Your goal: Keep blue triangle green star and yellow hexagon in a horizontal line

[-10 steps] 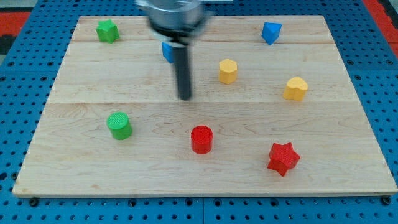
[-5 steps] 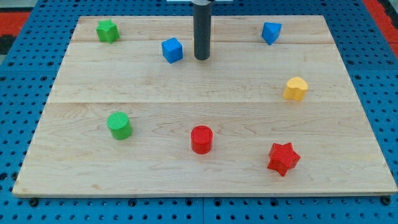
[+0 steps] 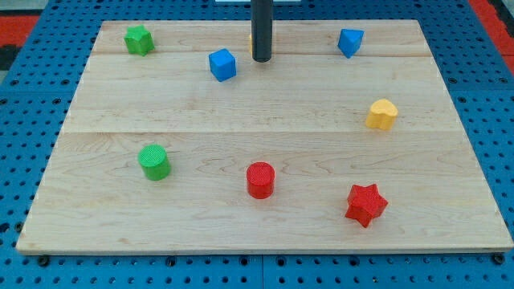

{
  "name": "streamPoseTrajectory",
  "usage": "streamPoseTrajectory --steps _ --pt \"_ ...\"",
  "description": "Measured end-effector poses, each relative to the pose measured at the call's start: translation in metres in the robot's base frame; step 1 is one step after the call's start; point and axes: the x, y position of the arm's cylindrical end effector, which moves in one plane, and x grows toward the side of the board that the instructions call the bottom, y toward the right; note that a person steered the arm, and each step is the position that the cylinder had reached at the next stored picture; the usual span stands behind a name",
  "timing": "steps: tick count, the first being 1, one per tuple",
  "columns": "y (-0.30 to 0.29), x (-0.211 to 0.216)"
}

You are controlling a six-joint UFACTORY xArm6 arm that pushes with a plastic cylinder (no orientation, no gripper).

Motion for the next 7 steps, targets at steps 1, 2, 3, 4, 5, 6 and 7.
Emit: streamPoseTrajectory --steps 1,2,3,4,5,6,7 --pt "0.054 0.0" --pt "0.026 -0.009" --pt "0.005 -0.023" --pt "0.036 -0.026" --pt "0.025 -0.031" --pt "-0.003 -0.032" --pt "0.018 -0.03"
